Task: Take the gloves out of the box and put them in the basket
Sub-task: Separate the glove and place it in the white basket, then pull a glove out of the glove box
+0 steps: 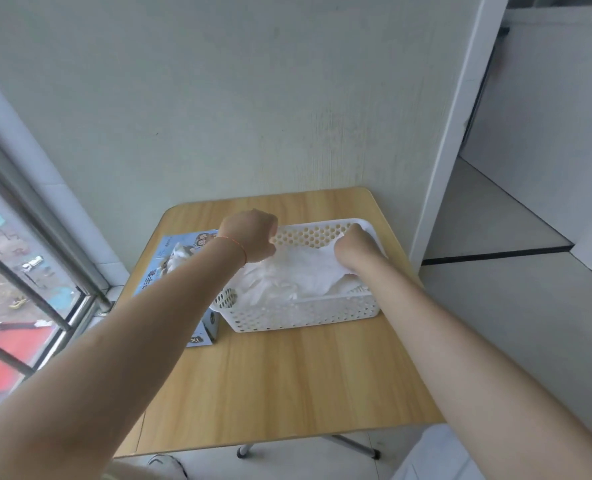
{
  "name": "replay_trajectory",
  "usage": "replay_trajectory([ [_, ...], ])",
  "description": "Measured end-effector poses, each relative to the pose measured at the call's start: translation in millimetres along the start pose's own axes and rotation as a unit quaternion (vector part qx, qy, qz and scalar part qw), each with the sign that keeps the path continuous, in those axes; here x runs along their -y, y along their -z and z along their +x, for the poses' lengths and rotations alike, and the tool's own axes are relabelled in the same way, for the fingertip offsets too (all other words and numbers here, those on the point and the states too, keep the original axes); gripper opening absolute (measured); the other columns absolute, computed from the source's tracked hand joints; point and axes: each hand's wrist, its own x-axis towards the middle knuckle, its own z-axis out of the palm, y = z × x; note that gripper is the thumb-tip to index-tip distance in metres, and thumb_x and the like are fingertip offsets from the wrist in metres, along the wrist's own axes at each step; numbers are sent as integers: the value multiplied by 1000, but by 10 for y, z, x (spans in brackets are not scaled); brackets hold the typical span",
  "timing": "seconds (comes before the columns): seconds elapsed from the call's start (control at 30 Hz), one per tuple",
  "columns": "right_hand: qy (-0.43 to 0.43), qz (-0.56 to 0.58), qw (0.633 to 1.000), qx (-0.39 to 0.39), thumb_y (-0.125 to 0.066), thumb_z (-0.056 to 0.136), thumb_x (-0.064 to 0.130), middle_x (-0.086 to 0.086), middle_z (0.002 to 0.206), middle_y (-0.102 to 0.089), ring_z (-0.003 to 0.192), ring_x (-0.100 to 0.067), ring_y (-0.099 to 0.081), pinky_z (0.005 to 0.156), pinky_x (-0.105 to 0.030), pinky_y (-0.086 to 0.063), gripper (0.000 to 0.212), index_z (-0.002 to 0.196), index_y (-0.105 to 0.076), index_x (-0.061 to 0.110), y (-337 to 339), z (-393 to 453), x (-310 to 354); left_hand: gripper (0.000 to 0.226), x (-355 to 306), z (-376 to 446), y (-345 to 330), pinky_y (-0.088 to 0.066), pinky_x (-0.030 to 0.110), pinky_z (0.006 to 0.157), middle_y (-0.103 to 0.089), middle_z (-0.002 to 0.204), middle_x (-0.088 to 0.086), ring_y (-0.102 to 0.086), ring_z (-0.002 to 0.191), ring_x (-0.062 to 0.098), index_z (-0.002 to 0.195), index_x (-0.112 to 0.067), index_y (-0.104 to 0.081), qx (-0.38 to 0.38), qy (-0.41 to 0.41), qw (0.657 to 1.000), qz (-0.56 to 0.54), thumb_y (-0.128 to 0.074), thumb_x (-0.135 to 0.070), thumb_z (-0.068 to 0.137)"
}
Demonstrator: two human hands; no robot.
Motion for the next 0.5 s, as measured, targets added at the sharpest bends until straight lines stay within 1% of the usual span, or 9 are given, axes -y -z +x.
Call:
replay_trajectory([
  [0.07, 4, -42, 999, 0, -34, 100, 5, -12, 140, -48, 115, -26, -55, 70, -30, -47, 60, 154, -8, 5, 2, -38, 48, 20, -74, -74, -4, -41, 28, 71, -60, 105, -4, -60, 98, 22, 106, -26, -63, -48, -45, 998, -15, -59, -28, 87],
  [0.1, 7, -64, 998, 0, -35, 99, 4, -13, 141, -47, 116, -27, -55, 76, -32, -49, 62, 154, -5, 4, -1, -57, 73, 17, -127, -115, -5, -39, 28, 70, -58, 102, -6, -60, 97, 20, 104, -28, -63, -38, -64, 996, -42, -59, -32, 88],
  [0.13, 13, -84, 996, -5, -36, 99, 4, -14, 140, -48, 117, -27, -55, 83, -34, -49, 64, 154, -3, 3, -13, -68, 90, 17, -173, -152, -14, -39, 28, 71, -56, 99, -7, -59, 96, 19, 104, -30, -63, -6, -75, 995, -69, -58, -36, 89],
  [0.17, 22, -103, 994, -15, -38, 98, 4, -15, 137, -51, 115, -28, -56, 84, -34, -48, 65, 153, -3, 2, -31, -67, 95, 19, -221, -187, -18, -40, 28, 70, -55, 99, -7, -58, 94, 17, 108, -32, -62, 37, -79, 993, -77, -57, -39, 91],
  [0.23, 46, -137, 989, -43, -40, 97, 4, -14, 126, -58, 106, -27, -60, 73, -33, -47, 64, 153, -9, 2, -73, -56, 76, 26, -243, -242, -38, -40, 28, 68, -58, 107, -6, -60, 93, 17, 119, -36, -58, 98, -68, 993, -28, -52, -38, 94],
  [0.3, 74, -177, 979, -68, -42, 95, 3, -13, 120, -60, 101, -28, -61, 67, -33, -44, 59, 149, -20, 2, -97, -34, 37, 30, -172, -265, -54, -45, 31, 78, -61, 118, -3, -61, 104, 20, 124, -31, -58, 116, -40, 992, 7, -49, -31, 95],
  [0.37, 93, -241, 964, -65, -44, 94, 2, -14, 126, -57, 109, -29, -59, 71, -35, -45, 55, 147, -25, 2, -91, -31, 22, 30, -71, -274, -38, -50, 35, 88, -66, 117, 3, -62, 105, 23, 118, -19, -64, 131, -13, 991, 4, -48, -25, 94],
  [0.43, 122, -302, 943, -69, -47, 92, 0, -15, 125, -57, 110, -30, -58, 73, -35, -45, 49, 138, -34, 1, -92, -41, 23, 27, 3, -283, -6, -52, 32, 83, -65, 106, 6, -62, 93, 25, 105, -9, -68, 135, 5, 990, -28, -48, -23, 94],
  [0.5, 154, -351, 919, -92, -52, 89, 0, -15, 121, -58, 106, -29, -60, 73, -34, -46, 43, 130, -40, 1, -97, -58, 40, 24, -2, -303, 38, -49, 30, 75, -59, 100, 7, -57, 82, 23, 99, -9, -66, 117, 10, 991, -58, -48, -24, 94],
])
